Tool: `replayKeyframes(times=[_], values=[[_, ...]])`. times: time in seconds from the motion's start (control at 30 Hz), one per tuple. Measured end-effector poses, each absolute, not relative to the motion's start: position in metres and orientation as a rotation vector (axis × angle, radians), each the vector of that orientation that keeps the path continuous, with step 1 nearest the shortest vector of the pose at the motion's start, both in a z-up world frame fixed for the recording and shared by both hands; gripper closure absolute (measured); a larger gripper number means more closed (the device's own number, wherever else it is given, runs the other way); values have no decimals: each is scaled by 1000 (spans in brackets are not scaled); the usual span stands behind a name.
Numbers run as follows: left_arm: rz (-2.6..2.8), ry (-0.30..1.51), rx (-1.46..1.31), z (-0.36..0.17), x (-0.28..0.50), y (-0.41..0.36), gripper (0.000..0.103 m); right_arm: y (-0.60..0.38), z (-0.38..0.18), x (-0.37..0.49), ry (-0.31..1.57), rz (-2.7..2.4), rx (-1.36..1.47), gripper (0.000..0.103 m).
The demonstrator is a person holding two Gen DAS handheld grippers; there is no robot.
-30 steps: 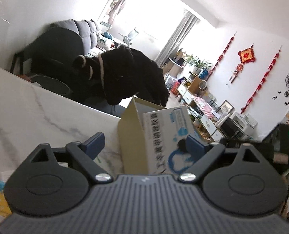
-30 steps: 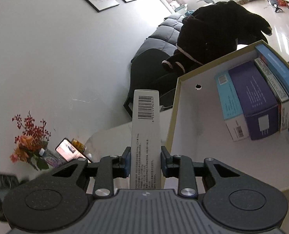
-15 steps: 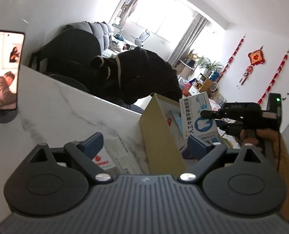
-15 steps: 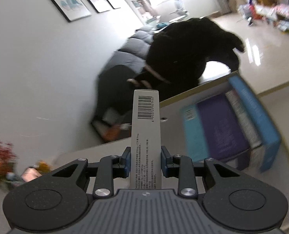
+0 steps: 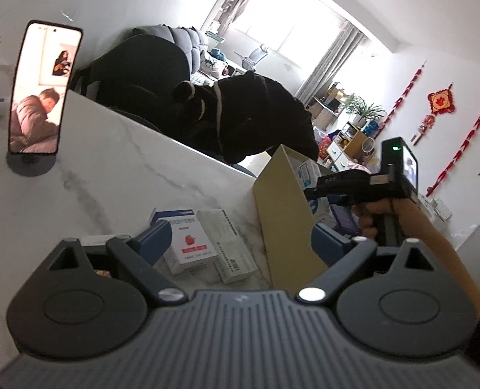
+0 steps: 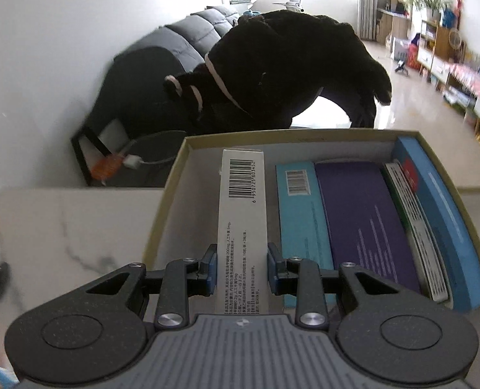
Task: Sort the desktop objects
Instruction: 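Lower the white barcode box into the tan box with the right gripper, then open the right gripper to release the barcode box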
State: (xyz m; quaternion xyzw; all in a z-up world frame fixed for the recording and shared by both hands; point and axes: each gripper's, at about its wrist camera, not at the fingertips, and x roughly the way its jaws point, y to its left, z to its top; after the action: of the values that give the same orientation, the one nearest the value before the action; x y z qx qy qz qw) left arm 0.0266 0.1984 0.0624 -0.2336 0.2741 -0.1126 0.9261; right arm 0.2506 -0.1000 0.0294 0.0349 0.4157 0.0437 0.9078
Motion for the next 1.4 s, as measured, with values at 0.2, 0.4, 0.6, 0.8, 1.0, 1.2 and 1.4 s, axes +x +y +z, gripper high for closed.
replayKeyframes(times=[0.2,0.4,0.6,0.8,1.0,1.2,1.4], values=[[-212,576,-493,52,19,208,9,-87,14,270,854,54,-17,70],[-204,587,-501,46,19,211,9,-78,3,277,844,20,-98,70],[-196,594,-507,43,20,214,9,-68,-2,279,825,2,-181,70],[-183,600,-512,41,19,218,9,-62,-4,281,814,-6,-245,70],[-173,603,-513,40,18,221,9,-58,0,280,811,1,-269,68],[-173,601,-514,39,18,221,8,-49,7,267,720,-65,-421,40],[-159,604,-505,37,17,220,6,-55,20,255,695,-23,-423,34]])
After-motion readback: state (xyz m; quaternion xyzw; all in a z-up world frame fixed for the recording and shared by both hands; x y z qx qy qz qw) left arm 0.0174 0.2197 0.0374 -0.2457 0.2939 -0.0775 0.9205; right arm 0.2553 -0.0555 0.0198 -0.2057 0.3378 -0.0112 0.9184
